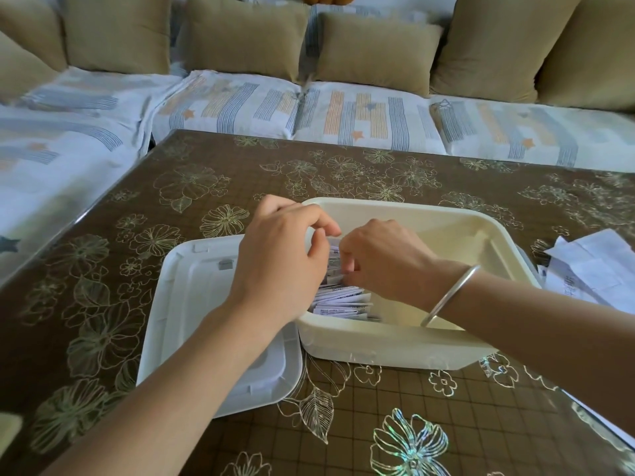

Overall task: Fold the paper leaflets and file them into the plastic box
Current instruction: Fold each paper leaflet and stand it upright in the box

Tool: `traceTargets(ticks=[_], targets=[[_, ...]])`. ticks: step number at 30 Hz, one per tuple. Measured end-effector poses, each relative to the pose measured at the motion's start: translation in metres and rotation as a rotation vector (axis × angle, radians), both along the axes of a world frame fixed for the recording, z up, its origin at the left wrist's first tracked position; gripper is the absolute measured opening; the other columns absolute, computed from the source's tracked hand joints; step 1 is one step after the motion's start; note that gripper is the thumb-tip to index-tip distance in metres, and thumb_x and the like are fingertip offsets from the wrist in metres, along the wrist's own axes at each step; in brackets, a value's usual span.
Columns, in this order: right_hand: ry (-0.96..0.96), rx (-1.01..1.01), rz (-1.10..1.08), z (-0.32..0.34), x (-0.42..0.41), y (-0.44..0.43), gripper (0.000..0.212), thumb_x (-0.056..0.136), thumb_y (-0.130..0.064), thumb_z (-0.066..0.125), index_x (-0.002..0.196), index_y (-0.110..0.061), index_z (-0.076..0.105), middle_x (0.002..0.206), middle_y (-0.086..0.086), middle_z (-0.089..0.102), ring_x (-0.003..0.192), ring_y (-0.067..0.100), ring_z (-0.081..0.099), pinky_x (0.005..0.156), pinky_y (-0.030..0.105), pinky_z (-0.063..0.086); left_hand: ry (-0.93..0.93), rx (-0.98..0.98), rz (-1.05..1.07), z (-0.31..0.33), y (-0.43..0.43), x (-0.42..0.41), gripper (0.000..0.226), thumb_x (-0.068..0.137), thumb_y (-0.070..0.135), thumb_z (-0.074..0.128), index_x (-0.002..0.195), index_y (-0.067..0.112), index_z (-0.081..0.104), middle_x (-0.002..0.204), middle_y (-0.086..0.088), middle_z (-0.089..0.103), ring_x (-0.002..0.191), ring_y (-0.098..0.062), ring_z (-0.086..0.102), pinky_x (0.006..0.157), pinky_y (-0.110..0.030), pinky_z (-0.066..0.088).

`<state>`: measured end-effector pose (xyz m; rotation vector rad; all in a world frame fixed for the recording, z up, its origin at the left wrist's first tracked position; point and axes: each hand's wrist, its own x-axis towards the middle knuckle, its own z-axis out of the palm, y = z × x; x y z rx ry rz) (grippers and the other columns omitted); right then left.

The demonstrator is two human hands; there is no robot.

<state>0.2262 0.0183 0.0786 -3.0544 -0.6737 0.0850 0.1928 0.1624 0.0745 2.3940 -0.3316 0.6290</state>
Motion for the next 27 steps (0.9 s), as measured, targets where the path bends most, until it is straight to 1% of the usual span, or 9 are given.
traceTargets(ticks=[4,9,14,16,19,23,25,26,27], targets=[[0.031,0.057,0.023,-0.002,0.001,0.005,0.004,0.084,-0.026,0.069,0.087,-0.024,0.07,0.093,0.002,0.068,0.085,0.025,0.062,0.07,0.029,0.046,-0.006,-0.004,0.003,0.0,0.0,0.001,0.022,0.088,0.008,0.059,0.089,0.024,0.074,0.08,0.034,0.035,0.1,-0.012,0.05,0.076,-0.025,0.039],[0.076,0.12,0.028,-0.005,0.003,0.007,0.02,0.086,-0.014,0.061,0.093,-0.028,0.073,0.094,-0.004,0.071,0.088,0.021,0.065,0.076,0.028,0.051,-0.039,-0.019,0.015,-0.002,0.001,0.002,0.022,0.087,0.005,0.059,0.087,0.021,0.074,0.076,0.033,0.037,0.093,-0.012,0.05,0.07,-0.022,0.035],[-0.008,0.185,-0.062,0.011,-0.005,-0.007,0.02,0.088,-0.016,0.058,0.09,-0.031,0.072,0.091,-0.009,0.071,0.082,0.017,0.064,0.066,0.025,0.046,-0.172,0.0,0.022,0.001,0.003,0.0,0.02,0.086,0.004,0.056,0.084,0.018,0.071,0.073,0.025,0.054,0.08,-0.015,0.056,0.068,-0.03,0.043],[-0.06,0.273,-0.087,0.03,-0.018,-0.023,0.02,0.089,-0.017,0.058,0.09,-0.032,0.072,0.081,-0.015,0.067,0.074,0.012,0.061,0.065,0.023,0.042,-0.203,0.036,-0.002,0.008,0.003,-0.002,0.021,0.086,0.007,0.054,0.085,0.019,0.071,0.078,0.018,0.063,0.08,-0.016,0.058,0.068,-0.029,0.044],[-0.162,0.453,-0.123,0.052,-0.058,-0.059,0.018,0.087,-0.015,0.063,0.09,-0.031,0.072,0.074,-0.021,0.062,0.068,0.004,0.058,0.065,0.021,0.047,-0.169,-0.042,-0.024,0.032,-0.006,-0.015,0.023,0.089,0.007,0.055,0.088,0.022,0.072,0.078,0.021,0.061,0.075,-0.01,0.056,0.063,-0.017,0.039],[-0.316,0.719,-0.347,0.038,-0.138,-0.111,0.018,0.084,-0.009,0.063,0.088,-0.024,0.072,0.071,-0.018,0.064,0.059,-0.002,0.056,0.053,0.008,0.039,-0.107,-0.114,-0.181,0.045,-0.047,-0.047,0.021,0.092,0.011,0.055,0.089,0.025,0.072,0.081,0.017,0.069,0.08,-0.002,0.062,0.076,-0.027,0.05],[-0.371,0.687,-0.479,0.011,-0.182,-0.136,0.016,0.084,-0.01,0.065,0.088,-0.025,0.07,0.075,-0.017,0.062,0.064,-0.005,0.057,0.056,0.008,0.04,-0.063,-0.13,-0.273,0.036,-0.078,-0.072,0.019,0.091,0.011,0.058,0.089,0.024,0.072,0.081,0.017,0.07,0.082,-0.002,0.062,0.075,-0.026,0.049],[-0.385,0.626,-0.544,-0.006,-0.206,-0.15,0.015,0.085,-0.014,0.066,0.091,-0.027,0.069,0.085,-0.014,0.064,0.074,-0.003,0.059,0.063,0.009,0.042,-0.035,-0.13,-0.316,0.029,-0.095,-0.088,0.019,0.091,0.011,0.059,0.088,0.024,0.072,0.081,0.017,0.069,0.081,-0.001,0.061,0.074,-0.023,0.048],[-0.371,0.543,-0.615,-0.023,-0.22,-0.16,0.016,0.087,-0.021,0.065,0.101,-0.028,0.067,0.102,-0.008,0.065,0.091,0.001,0.061,0.074,0.019,0.047,-0.008,-0.128,-0.345,0.02,-0.106,-0.098,0.018,0.091,0.011,0.06,0.086,0.024,0.072,0.081,0.018,0.069,0.079,0.001,0.06,0.071,-0.018,0.047]])
